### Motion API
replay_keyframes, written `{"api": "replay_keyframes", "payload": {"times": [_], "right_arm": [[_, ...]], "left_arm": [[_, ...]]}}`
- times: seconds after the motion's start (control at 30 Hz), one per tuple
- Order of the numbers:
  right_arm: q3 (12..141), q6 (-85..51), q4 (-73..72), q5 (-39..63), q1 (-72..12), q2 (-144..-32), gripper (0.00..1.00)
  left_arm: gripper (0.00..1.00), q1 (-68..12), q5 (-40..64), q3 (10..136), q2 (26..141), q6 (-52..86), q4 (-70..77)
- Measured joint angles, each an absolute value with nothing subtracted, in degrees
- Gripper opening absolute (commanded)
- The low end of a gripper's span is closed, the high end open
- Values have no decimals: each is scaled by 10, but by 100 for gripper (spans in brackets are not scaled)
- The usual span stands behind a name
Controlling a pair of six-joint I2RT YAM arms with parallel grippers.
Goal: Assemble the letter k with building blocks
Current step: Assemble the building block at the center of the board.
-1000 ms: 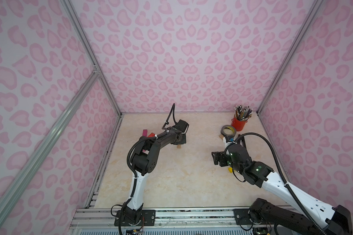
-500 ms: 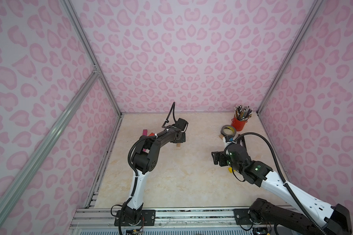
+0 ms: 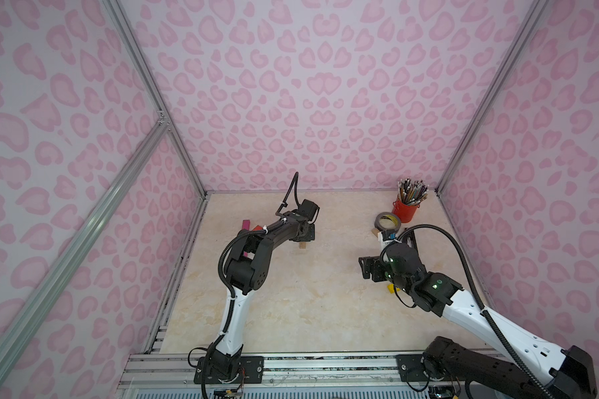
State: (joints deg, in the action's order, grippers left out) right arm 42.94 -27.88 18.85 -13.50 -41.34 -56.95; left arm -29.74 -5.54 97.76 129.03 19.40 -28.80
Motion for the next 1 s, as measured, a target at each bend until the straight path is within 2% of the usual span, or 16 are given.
{"api": "replay_keyframes", "payload": {"times": [0.33, 0.73, 1.0], "right_arm": [[429, -281, 189, -135, -413, -569, 93], [429, -281, 189, -135, -413, -571, 94], [429, -281, 189, -135, -413, -571, 94]], "left_arm": [[27, -297, -57, 978, 1290, 195, -288], [35, -295, -57, 978, 1292, 197, -288], [36, -293, -58, 978, 1292, 197, -288]]}}
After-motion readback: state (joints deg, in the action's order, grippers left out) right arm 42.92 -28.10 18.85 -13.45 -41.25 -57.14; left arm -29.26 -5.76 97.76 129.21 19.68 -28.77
